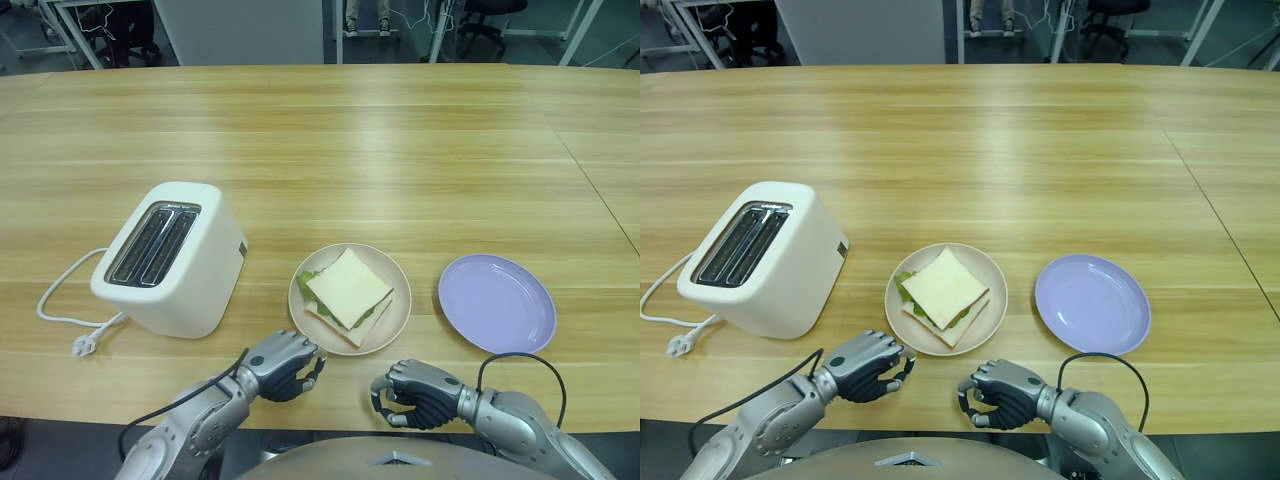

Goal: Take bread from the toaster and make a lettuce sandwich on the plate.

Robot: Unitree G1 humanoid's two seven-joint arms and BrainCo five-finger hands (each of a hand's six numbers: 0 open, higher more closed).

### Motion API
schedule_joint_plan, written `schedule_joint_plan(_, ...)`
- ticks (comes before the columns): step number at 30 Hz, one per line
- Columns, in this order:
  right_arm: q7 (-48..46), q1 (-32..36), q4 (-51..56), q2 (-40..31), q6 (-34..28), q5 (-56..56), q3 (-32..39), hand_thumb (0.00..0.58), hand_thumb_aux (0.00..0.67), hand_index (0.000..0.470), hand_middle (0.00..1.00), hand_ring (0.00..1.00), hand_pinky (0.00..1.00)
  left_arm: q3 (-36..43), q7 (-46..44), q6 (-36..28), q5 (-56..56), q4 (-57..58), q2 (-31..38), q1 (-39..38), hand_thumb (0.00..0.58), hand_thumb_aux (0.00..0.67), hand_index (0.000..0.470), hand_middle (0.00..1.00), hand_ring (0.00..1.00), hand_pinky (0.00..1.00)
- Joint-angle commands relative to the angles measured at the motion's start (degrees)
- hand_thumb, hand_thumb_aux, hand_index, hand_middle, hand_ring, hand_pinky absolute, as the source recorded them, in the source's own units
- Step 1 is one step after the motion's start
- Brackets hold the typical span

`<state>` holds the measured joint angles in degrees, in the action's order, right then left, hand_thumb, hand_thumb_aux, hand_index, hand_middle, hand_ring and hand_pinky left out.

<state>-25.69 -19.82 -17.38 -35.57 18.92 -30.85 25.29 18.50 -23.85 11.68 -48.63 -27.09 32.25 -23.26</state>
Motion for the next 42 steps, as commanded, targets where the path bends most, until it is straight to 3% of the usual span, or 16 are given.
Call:
schedule_joint_plan(1,0.53,4.43,4.8,2.17,-1.53,-3.17,1.11,0.58,0.67,0.46,1.0,1.0,1.0,3.0,1.01,-0.25,-3.51,5.58,-0.82,2.11,0.58,0.67,0.46,1.0,1.0,1.0)
schedule_joint_plan(9,5.39,18.62,18.1,8.11,0.02,-9.93,4.74,0.58,0.67,0.46,1.0,1.0,1.0,5.34,3.45,-1.3,-5.81,14.79,-2.79,9.48,0.58,0.67,0.46,1.0,1.0,1.0)
schedule_joint_plan(18,24.12,38.68,39.86,12.57,2.65,-22.52,8.83,0.58,0.67,0.46,1.0,1.0,1.0,5.4,13.95,-3.6,-9.03,31.12,-6.19,28.14,0.58,0.67,0.46,1.0,1.0,1.0)
schedule_joint_plan(24,31.4,45.53,48.41,13.16,2.88,-26.45,11.28,0.58,0.67,0.46,1.0,1.0,1.0,7.35,22.11,-2.62,-10.15,47.13,-6.55,40.33,0.58,0.67,0.46,1.0,1.0,1.0)
schedule_joint_plan(28,32.73,43.57,45.98,9.47,5.07,-25.59,10.79,0.58,0.67,0.46,1.0,1.0,1.0,8.28,25.58,-0.61,-8.76,52.13,-6.26,43.1,0.58,0.67,0.46,1.0,1.0,1.0)
schedule_joint_plan(31,30.79,40.59,40.16,6.64,6.41,-23.53,9.65,0.58,0.67,0.46,1.0,1.0,1.0,7.37,24.92,0.48,-6.21,46.87,-5.13,40.58,0.58,0.67,0.46,1.0,1.0,1.0)
schedule_joint_plan(36,22.96,31.57,23.59,1.71,6.0,-12.78,3.24,0.58,0.67,0.46,1.0,1.0,1.0,2.15,19.06,-1.0,0.72,23.49,-2.04,27.79,0.58,0.67,0.46,1.0,1.0,1.0)
schedule_joint_plan(39,17.27,23.82,10.69,0.62,2.79,2.91,-4.45,0.58,0.67,0.46,1.0,1.0,1.0,-3.35,14.92,-4.71,7.13,4.12,-2.88,15.13,0.58,0.67,0.46,1.0,1.0,1.0)
schedule_joint_plan(40,15.93,21.18,6.7,1.03,1.35,9.12,-7.13,0.58,0.67,0.46,1.0,1.0,1.0,-4.9,13.89,-6.32,10.23,-1.74,-4.21,10.93,0.485,0.399,0.274,1.0,1.0,1.0)
schedule_joint_plan(41,15.03,18.49,2.66,1.95,-0.42,15.85,-9.88,0.566,0.568,0.39,1.0,1.0,1.0,-6.23,13.25,-8.11,13.82,-7.43,-6.1,6.72,0.075,0.045,0.031,1.0,1.0,1.0)
schedule_joint_plan(42,14.42,16.16,-0.91,2.91,-1.98,21.97,-12.08,0.476,0.386,0.265,0.92,0.92,0.92,-7.2,13.01,-10.02,17.44,-12.13,-8.35,3.17,0.0,0.0,0.0,0.89,0.89,0.89)
